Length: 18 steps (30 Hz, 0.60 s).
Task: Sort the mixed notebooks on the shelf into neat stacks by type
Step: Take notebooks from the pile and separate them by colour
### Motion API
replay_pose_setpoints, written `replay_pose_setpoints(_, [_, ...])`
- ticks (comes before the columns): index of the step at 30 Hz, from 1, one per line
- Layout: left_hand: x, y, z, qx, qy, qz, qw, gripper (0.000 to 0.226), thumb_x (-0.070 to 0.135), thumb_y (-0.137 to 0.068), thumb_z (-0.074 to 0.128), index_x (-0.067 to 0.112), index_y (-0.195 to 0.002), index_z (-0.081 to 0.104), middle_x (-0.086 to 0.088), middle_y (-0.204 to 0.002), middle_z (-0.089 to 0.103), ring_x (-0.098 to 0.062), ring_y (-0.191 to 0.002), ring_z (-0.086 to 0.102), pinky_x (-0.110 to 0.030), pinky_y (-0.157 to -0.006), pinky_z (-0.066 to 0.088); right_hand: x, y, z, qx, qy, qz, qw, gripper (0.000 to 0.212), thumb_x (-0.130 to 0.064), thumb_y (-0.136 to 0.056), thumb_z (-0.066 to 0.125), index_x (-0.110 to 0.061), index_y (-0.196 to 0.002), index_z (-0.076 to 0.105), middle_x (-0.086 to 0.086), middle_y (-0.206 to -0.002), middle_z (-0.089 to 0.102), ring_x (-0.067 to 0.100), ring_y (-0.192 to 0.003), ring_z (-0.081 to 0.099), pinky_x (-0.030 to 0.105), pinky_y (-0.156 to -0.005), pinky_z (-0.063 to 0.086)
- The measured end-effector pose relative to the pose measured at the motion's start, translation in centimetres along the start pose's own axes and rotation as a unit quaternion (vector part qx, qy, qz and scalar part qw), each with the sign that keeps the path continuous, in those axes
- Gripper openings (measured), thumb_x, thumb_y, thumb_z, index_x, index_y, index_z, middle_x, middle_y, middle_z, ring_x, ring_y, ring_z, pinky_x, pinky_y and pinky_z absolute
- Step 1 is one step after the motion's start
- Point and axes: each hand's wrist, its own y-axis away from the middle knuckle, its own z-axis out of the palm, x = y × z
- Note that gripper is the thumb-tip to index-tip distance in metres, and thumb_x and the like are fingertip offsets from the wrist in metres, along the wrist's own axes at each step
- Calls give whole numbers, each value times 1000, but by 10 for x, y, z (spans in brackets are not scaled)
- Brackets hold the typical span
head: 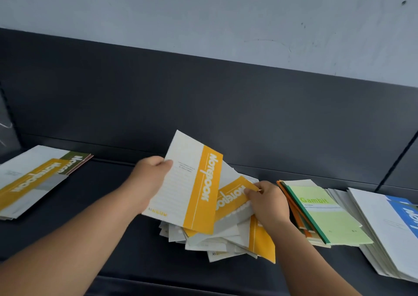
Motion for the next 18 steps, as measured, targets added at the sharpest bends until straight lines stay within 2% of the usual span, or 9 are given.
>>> replay_pose_setpoints(4, [-8,-6,4,-6,-69,35,997,33,29,-97,49,-3,-90,57,-9,-81,58,-22,-70,47,-33,-62,34,1,1,0,36,42,-32,998,20,-35,-91,64,-23,-107,66,-3,-98,64,16,-85,59,29,-71,49])
replay_pose_setpoints(6, [-9,-8,6,-4,-87,38,995,34,29,-96,50,-4,-94,59,-19,-82,62,-22,-69,48,-33,-61,34,2,2,2,57,47,-52,996,20,-35,-90,65,-26,-107,66,-4,-102,63,17,-93,59,33,-79,52])
replay_pose_setpoints(8, [-11,-10,8,-8,-91,43,995,31,29,-96,51,1,-94,62,-26,-95,65,-23,-70,52,-34,-61,37,0,1,1,59,21,-65,996,14,-33,-91,64,-27,-103,64,-7,-97,64,16,-89,60,32,-75,53])
replay_pose_setpoints(10, [-14,-11,9,-12,-89,48,995,28,29,-95,53,5,-89,64,-24,-96,66,-27,-71,58,-36,-61,41,-4,1,-1,52,-31,-70,996,7,-27,-93,63,-24,-99,63,-8,-86,65,13,-78,61,26,-65,50])
replay_pose_setpoints(12, [-15,-12,10,-9,-86,54,995,25,29,-95,54,8,-85,65,-19,-90,70,-35,-79,67,-40,-63,50,-10,1,-3,47,-148,-48,987,4,-20,-95,60,-22,-96,64,-3,-80,67,17,-74,65,32,-65,57])
replay_pose_setpoints(14, [-13,-11,10,-6,-83,58,995,24,28,-95,55,8,-85,65,-15,-88,71,-38,-87,68,-45,-69,55,-17,2,-6,34,-277,7,960,11,-13,-97,56,-21,-92,62,3,-79,69,21,-75,68,33,-63,60])
replay_pose_setpoints(16, [-10,-10,10,-6,-77,64,995,23,27,-95,55,8,-85,65,-14,-88,71,-38,-88,68,-45,-70,56,-22,3,-10,28,-340,47,939,13,-10,-98,54,-19,-91,61,5,-83,69,20,-74,68,29,-60,58])
replay_pose_setpoints(18, [-8,-9,10,-4,-69,69,995,22,26,-95,55,8,-85,65,-15,-89,71,-40,-89,67,-43,-68,54,-26,2,-13,15,-383,68,921,13,-9,-98,54,-17,-91,62,8,-87,70,20,-75,68,31,-63,58])
